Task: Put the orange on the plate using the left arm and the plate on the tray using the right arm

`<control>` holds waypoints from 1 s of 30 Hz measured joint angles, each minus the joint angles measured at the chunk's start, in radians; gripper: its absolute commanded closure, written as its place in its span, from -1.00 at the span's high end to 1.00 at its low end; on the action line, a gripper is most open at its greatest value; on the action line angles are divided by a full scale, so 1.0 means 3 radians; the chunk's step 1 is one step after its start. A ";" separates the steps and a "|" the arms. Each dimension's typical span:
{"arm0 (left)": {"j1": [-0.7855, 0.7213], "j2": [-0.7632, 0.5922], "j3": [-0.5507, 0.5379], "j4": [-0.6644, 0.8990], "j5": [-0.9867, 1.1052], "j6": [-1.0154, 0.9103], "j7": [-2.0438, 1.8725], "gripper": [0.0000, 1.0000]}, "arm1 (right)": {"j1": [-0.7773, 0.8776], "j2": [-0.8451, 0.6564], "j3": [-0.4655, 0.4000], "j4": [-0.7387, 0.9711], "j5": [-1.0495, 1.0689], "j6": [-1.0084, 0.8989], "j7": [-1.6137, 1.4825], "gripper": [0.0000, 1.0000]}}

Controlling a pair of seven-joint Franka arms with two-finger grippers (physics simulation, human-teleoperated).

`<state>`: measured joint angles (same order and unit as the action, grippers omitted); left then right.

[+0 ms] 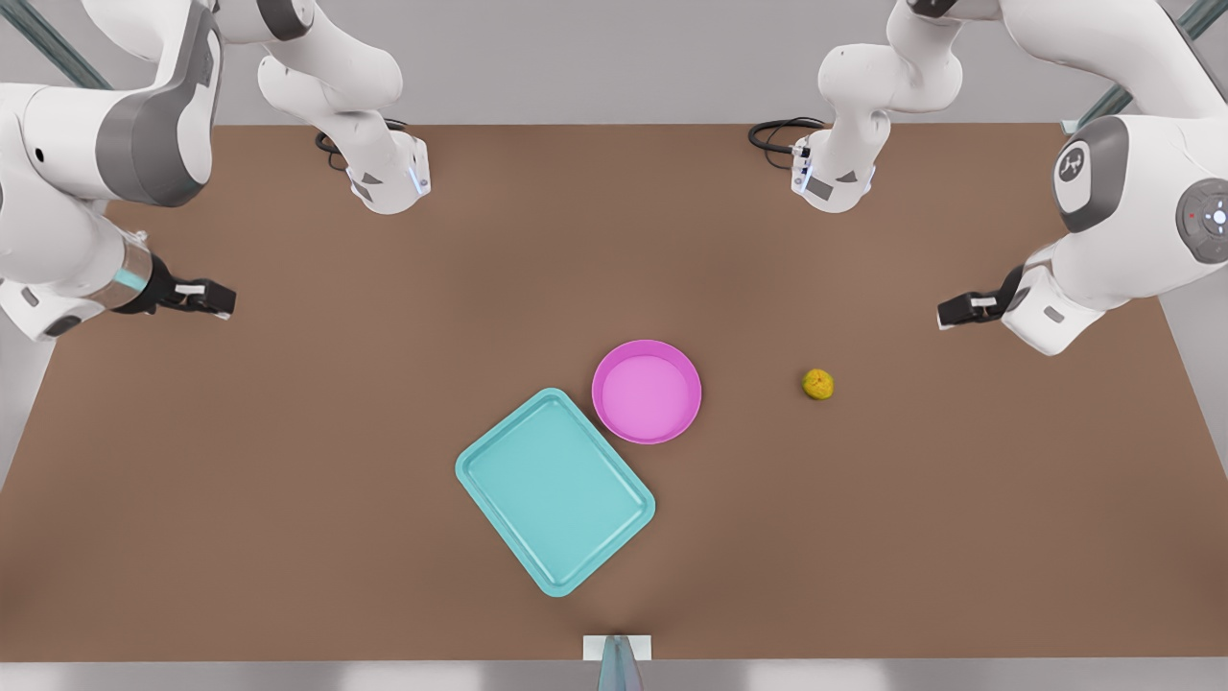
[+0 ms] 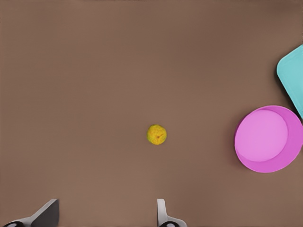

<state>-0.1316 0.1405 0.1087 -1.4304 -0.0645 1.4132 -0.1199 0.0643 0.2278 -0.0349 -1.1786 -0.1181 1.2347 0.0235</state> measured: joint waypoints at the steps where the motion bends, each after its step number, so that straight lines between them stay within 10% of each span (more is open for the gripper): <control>1: 0.0000 0.0002 0.0000 0.0001 0.0000 0.0021 -0.0009 1.00 | 0.0000 0.0001 0.0002 0.0000 0.0000 0.0034 0.0003 1.00; 14: -0.0137 0.0760 -0.0300 -0.2090 -0.0141 0.1975 0.0102 1.00 | 0.0013 0.0250 0.0003 0.0006 0.0022 0.0195 0.0037 1.00; 30: -0.0206 0.1151 -0.0301 -0.2238 -0.0150 0.3048 0.0355 1.00 | 0.0002 0.0310 0.0003 0.0010 0.0033 0.0274 0.0070 1.00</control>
<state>-0.1933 0.4859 0.0184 -2.1017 -0.1094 2.3276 -0.0133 0.0648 0.3208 -0.0341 -1.1755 -0.1081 1.3169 0.0446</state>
